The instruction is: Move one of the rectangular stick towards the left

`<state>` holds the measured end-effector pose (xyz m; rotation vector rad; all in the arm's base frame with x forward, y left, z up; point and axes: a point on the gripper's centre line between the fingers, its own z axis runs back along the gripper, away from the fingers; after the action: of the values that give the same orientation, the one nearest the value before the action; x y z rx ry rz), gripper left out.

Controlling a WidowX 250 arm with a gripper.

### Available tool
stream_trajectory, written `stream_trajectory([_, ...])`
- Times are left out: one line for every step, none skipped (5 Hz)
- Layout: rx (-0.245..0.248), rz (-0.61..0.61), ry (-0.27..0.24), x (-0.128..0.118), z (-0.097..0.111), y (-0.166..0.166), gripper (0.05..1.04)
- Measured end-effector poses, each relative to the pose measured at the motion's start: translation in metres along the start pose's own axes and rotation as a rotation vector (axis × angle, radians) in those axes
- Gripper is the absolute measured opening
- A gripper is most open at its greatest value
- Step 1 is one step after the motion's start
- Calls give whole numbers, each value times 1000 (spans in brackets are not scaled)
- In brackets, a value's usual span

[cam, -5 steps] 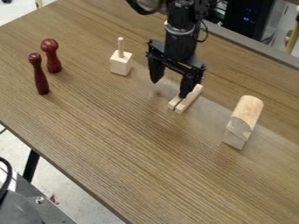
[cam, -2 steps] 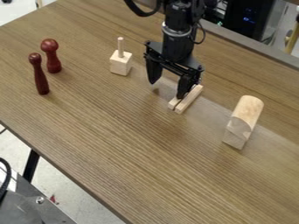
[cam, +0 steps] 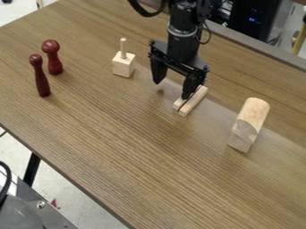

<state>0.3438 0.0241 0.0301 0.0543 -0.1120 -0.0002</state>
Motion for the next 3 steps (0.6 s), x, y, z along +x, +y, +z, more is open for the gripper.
stream_trajectory([64,19,-21,8,-3,10,999])
stream_trajectory([126,29,-36,14,-3,18,999])
stream_trajectory([139,31,-35,18,-3,22,999])
